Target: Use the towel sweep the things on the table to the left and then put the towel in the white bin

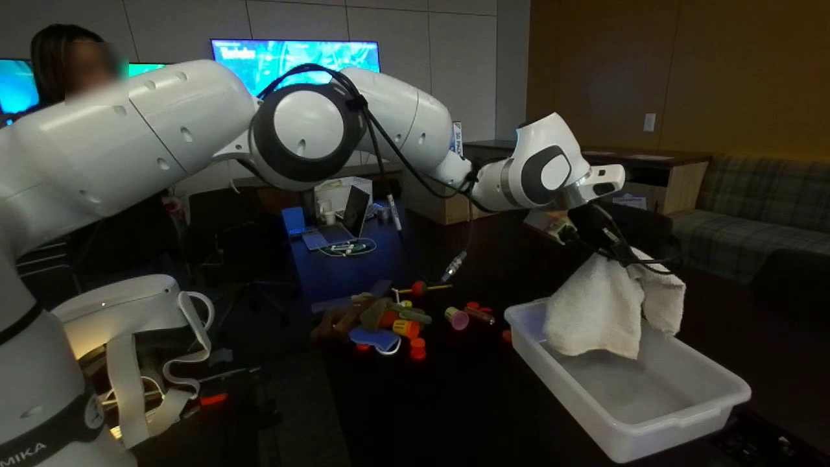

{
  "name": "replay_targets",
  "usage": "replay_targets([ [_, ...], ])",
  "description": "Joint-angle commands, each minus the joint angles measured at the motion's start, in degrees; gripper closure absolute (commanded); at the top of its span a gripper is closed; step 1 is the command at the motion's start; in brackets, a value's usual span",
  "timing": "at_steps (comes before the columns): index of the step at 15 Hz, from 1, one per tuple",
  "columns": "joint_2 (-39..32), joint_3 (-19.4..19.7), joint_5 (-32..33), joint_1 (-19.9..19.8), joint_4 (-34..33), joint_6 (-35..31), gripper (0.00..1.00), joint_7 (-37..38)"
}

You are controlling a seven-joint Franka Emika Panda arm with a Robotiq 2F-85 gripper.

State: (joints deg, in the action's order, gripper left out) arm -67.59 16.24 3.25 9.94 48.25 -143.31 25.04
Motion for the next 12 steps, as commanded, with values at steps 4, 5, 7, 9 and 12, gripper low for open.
replay_targets([
  [4,-1.4,-1.0,3.0,0.3,-6.3,8.5,0.34,2.7],
  [5,0.3,-1.6,3.1,0.8,-4.5,8.8,0.26,1.7],
  [7,3.5,-3.8,2.7,1.6,-0.6,8.7,0.15,-1.1],
  [9,8.4,-6.3,0.5,2.4,5.7,9.3,0.02,-6.4],
  [12,14.6,-11.5,0.5,1.7,13.2,12.0,0.0,-11.5],
])
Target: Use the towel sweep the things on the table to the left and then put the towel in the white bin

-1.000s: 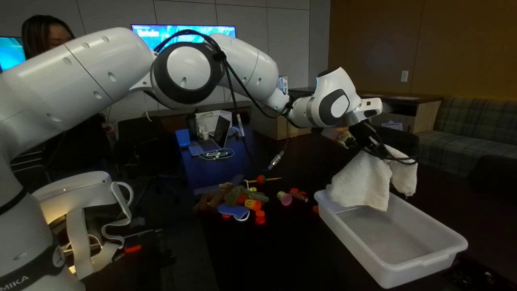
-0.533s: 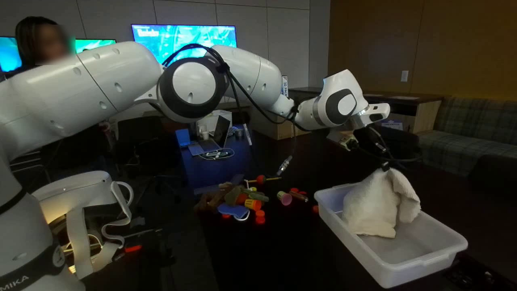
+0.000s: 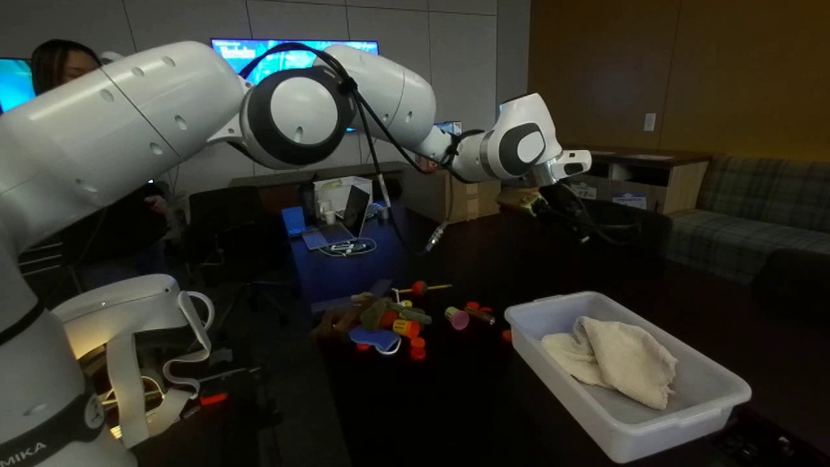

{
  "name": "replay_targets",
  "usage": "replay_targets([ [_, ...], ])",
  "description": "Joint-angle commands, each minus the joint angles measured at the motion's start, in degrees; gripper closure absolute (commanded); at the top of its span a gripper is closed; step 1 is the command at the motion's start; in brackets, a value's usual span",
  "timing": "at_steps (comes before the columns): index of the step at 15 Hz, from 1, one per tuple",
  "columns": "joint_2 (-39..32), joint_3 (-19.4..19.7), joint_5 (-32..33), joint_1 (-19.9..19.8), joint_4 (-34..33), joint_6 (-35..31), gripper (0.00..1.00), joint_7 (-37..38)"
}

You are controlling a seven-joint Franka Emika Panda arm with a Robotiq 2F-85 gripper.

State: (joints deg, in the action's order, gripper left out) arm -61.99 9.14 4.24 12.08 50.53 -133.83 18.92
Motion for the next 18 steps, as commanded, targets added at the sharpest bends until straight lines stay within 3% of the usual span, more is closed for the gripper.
replay_targets([
  [1,11.2,-6.1,-1.2,-0.9,13.4,4.0,0.0,-7.0],
  [6,21.8,-12.4,-5.2,-3.3,25.9,13.1,0.0,-11.9],
  [12,34.8,-14.3,-11.3,-4.9,42.0,18.6,0.0,-10.7],
  [18,47.8,-13.4,-12.9,-6.0,59.6,13.1,0.0,-12.1],
])
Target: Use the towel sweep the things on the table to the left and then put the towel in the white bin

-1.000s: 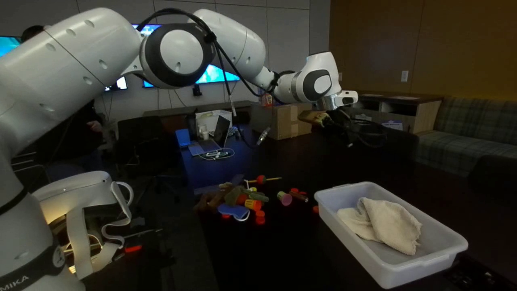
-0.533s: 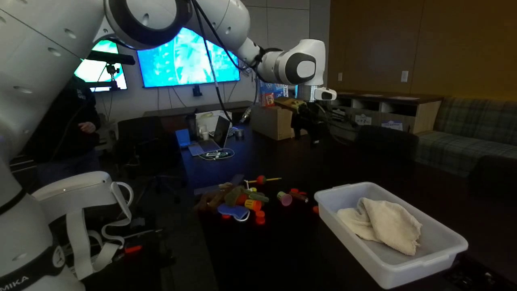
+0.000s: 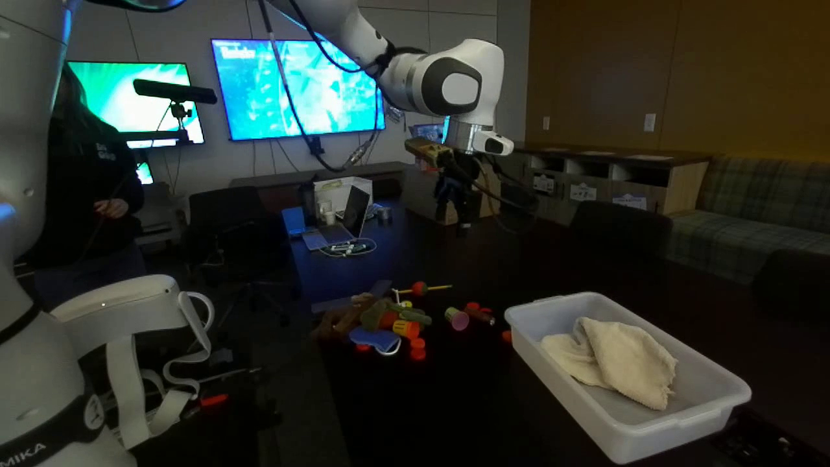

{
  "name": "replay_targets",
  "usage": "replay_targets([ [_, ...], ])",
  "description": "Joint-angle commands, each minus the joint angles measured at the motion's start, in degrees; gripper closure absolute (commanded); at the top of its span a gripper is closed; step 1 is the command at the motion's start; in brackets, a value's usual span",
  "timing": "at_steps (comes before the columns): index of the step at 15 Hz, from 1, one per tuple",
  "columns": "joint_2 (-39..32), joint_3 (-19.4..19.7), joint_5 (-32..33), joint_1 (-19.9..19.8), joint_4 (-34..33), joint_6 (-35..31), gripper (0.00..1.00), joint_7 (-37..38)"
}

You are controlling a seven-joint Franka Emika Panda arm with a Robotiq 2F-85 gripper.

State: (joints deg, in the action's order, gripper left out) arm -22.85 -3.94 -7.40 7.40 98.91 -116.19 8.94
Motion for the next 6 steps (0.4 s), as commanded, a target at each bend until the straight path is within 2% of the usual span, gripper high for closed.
replay_targets([
  [1,10.8,-0.2,-1.4,-1.8,14.2,-5.9,0.0,-2.7],
  [2,4.3,-0.2,0.1,-0.9,5.8,-2.1,0.0,-0.5],
  [4,7.7,-0.2,0.1,-1.6,10.5,-3.7,0.0,-1.2],
  [6,9.1,-0.2,0.1,-1.8,12.3,-4.4,0.0,-1.3],
])
